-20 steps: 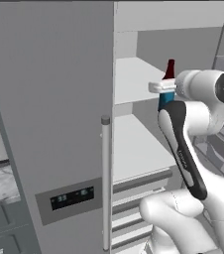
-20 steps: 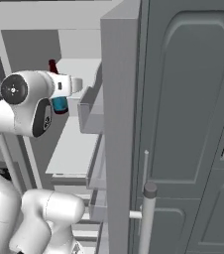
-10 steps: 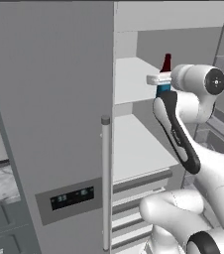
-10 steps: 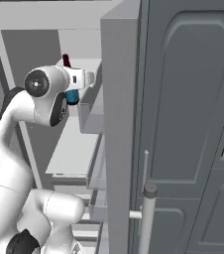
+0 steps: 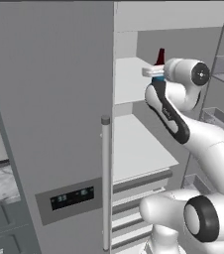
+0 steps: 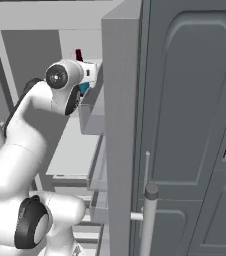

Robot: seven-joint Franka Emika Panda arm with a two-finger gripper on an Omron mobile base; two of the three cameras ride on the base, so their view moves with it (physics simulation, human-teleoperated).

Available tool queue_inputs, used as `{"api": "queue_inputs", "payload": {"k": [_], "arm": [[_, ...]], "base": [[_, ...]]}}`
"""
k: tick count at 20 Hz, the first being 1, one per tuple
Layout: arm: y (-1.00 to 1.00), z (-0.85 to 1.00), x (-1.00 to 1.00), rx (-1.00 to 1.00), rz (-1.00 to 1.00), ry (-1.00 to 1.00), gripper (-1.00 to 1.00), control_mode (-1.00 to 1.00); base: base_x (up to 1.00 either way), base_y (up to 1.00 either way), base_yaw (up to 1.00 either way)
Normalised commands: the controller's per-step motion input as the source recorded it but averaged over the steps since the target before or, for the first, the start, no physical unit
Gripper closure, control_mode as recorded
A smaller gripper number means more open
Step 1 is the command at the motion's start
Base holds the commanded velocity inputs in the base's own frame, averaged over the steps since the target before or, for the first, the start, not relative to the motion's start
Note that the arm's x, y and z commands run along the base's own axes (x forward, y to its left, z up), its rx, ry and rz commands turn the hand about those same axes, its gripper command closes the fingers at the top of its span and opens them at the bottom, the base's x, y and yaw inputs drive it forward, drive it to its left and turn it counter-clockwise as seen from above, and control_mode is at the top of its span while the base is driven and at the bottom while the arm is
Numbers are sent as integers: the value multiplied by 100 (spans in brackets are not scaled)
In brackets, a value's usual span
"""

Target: Place the beer and liquor on the top shelf of the fridge to keep them out of children's reach, and place the pear on lower shelves for easy access.

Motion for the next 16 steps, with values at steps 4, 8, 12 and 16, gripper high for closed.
{"api": "queue_inputs", "payload": {"k": [4, 8, 12, 16], "arm": [[-2, 0, 77, 0, 0, 0, 100, -100], [0, -9, 70, 0, 0, -1, 100, -100], [0, -36, 51, 0, 0, -7, 100, -100], [0, -48, 44, 0, 0, -7, 100, -100]], "base": [[0, 0, 0], [0, 0, 0], [0, 0, 0], [0, 0, 0]]}}
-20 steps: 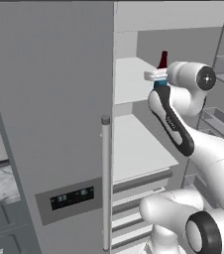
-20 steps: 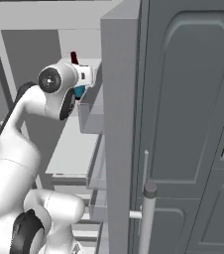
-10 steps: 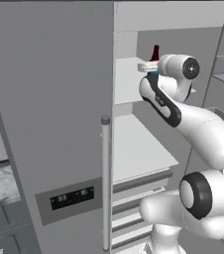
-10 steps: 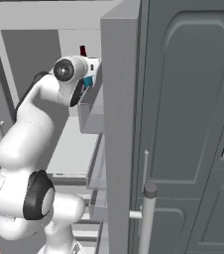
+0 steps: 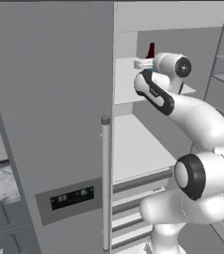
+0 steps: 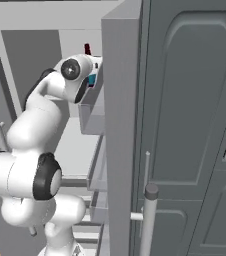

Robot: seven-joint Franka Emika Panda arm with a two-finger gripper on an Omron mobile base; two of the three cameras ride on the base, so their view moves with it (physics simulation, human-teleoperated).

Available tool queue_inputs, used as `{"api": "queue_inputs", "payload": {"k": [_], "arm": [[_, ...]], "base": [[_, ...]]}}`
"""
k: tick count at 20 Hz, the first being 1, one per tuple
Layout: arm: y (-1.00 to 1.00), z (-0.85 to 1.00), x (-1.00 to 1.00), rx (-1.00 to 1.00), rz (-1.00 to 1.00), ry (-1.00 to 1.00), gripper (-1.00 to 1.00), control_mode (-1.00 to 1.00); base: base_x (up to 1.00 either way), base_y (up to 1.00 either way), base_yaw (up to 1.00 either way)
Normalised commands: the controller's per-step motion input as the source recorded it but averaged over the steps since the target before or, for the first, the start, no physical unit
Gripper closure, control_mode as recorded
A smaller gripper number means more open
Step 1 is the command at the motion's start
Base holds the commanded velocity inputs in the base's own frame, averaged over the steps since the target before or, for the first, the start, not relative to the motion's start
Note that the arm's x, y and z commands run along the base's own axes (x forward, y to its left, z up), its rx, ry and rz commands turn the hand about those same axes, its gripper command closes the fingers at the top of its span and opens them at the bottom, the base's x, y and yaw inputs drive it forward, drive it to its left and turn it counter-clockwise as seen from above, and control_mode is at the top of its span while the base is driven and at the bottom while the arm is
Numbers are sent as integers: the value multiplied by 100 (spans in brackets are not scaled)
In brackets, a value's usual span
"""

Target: Place the beer and liquor on the top shelf of the fridge to keep them out of children's reach, and place the pear on lower shelves for easy access.

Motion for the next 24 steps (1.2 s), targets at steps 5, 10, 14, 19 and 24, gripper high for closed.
{"api": "queue_inputs", "payload": {"k": [5, 10, 14, 19, 24], "arm": [[0, -41, 51, 0, 0, -6, 100, -100], [0, -33, 53, 0, 0, -5, -100, -100], [0, -8, 10, 0, 0, -1, -100, -100], [0, 1, -16, -1, 0, 0, -100, -100], [1, 14, -59, -7, 0, 0, -100, -100]], "base": [[0, 0, 0], [0, 0, 0], [0, 0, 0], [0, 0, 0], [0, 0, 0]]}}
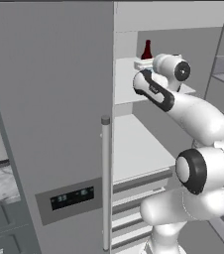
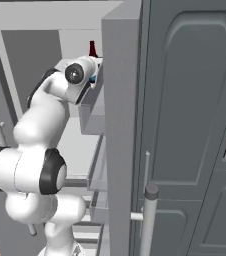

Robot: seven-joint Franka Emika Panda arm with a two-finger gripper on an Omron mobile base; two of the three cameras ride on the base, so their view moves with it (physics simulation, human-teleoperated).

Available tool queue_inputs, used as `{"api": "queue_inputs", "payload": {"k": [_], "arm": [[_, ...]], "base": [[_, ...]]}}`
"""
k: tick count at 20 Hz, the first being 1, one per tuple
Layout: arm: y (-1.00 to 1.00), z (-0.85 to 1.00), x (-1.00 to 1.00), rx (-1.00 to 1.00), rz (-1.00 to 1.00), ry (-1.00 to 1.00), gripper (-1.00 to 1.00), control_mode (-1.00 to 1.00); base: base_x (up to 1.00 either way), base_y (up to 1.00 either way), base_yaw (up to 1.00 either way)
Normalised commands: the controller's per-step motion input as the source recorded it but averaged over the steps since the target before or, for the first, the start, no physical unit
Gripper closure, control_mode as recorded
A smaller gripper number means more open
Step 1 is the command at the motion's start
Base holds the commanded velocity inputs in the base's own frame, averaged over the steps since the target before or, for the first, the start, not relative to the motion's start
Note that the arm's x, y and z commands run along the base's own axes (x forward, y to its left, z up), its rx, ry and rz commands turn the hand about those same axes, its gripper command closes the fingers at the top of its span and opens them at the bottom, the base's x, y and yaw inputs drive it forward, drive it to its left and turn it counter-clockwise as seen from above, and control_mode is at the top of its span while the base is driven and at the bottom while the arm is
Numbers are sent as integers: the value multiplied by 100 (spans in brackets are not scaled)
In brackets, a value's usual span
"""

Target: Place the beer and liquor on the top shelf of the fridge to keep them out of children's reach, and place the pear on lower shelves for easy access.

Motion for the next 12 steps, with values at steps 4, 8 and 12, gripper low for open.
{"api": "queue_inputs", "payload": {"k": [4, 8, 12], "arm": [[13, 4, -97, -11, 0, 6, -100, -100], [38, 0, -100, -14, 4, 9, -100, -100], [34, 0, -100, -9, 4, 11, -100, -100]], "base": [[0, 0, 0], [0, 0, 0], [0, 0, 0]]}}
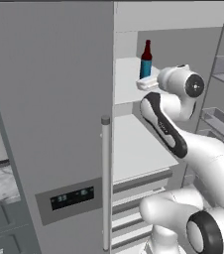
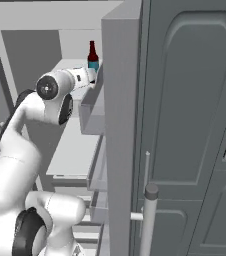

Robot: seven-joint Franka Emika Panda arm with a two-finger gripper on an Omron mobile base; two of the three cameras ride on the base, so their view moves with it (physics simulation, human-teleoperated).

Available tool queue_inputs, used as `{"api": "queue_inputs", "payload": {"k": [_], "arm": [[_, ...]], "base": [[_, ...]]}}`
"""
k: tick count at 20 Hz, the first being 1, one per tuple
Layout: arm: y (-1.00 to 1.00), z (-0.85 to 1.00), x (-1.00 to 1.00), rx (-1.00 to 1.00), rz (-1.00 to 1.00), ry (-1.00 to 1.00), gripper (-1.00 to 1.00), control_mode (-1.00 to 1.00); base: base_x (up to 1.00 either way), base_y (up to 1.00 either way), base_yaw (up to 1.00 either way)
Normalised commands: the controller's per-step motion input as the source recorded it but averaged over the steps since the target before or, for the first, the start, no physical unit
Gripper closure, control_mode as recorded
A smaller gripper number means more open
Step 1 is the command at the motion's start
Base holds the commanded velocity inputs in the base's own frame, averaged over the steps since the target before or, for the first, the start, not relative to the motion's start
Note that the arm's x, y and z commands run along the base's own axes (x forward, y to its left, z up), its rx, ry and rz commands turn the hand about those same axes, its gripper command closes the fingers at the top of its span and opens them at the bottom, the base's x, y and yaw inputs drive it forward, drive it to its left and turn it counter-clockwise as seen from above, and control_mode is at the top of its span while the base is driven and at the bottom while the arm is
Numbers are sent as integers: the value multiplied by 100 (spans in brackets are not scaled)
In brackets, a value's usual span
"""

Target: Place the beer and liquor on the top shelf of the fridge to keep them out of children's reach, and place the pear on lower shelves for easy access.

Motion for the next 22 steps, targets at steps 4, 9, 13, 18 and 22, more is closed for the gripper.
{"api": "queue_inputs", "payload": {"k": [4, 9, 13, 18, 22], "arm": [[8, 0, -100, 0, 1, 15, -100, -100], [0, 0, -100, 0, 0, 20, -100, -100], [7, -14, -100, -1, 0, 20, -100, -100], [7, -27, -69, -2, 0, 17, -100, -100], [0, -17, -40, 0, 0, 12, -100, -100]], "base": [[0, 0, 0], [0, 0, 0], [0, 0, 0], [0, 0, 0], [0, 0, 0]]}}
